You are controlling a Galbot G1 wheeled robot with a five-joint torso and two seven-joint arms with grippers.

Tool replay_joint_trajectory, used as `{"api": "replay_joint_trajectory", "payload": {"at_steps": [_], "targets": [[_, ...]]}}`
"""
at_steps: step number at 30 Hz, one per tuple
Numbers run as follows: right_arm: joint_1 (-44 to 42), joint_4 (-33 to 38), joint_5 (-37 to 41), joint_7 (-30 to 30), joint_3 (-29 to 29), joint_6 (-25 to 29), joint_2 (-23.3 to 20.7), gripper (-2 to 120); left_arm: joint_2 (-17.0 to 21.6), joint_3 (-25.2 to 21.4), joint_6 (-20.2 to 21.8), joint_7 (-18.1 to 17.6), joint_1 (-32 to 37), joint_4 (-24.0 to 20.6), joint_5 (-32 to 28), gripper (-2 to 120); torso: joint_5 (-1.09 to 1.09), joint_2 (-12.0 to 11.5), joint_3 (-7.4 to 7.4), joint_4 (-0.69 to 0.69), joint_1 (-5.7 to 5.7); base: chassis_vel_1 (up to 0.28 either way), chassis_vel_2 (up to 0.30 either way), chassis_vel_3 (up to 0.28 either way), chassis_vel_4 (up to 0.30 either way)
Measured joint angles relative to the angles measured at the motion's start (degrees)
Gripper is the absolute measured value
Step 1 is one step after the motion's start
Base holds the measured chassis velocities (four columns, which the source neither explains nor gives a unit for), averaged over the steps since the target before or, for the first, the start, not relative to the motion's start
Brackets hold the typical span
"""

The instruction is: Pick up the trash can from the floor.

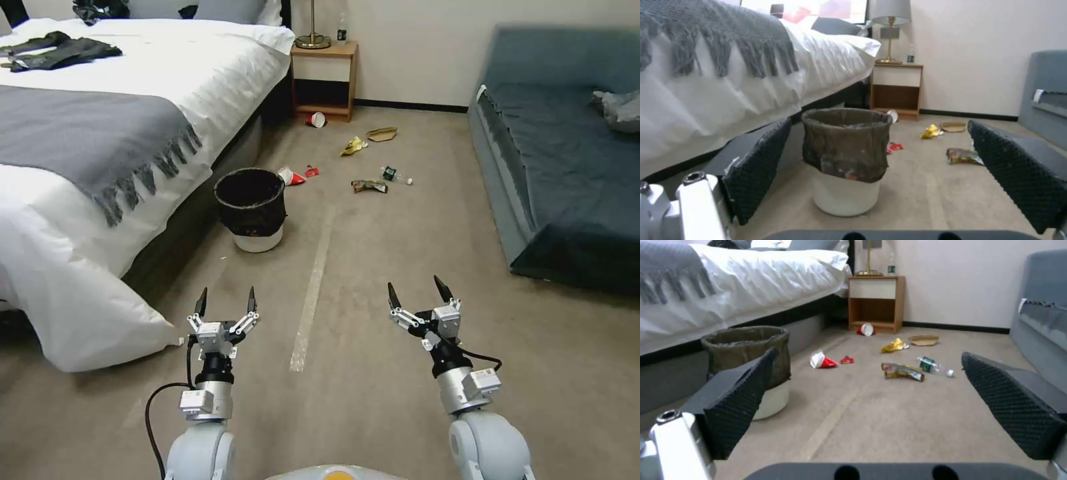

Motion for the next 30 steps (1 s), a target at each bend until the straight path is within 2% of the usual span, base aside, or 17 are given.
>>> {"api": "replay_joint_trajectory", "payload": {"at_steps": [30], "targets": [[1.1, -1.3, -0.3, -1.4, -0.5, -0.3, -0.2, 100, -0.4, -0.8, 0.2, -1.2, -0.6, -0.3, -0.1, 97, -0.01, 0.0, 0.0, 0.0, 0.0, -0.156, 0.164, 0.157, -0.162]]}}
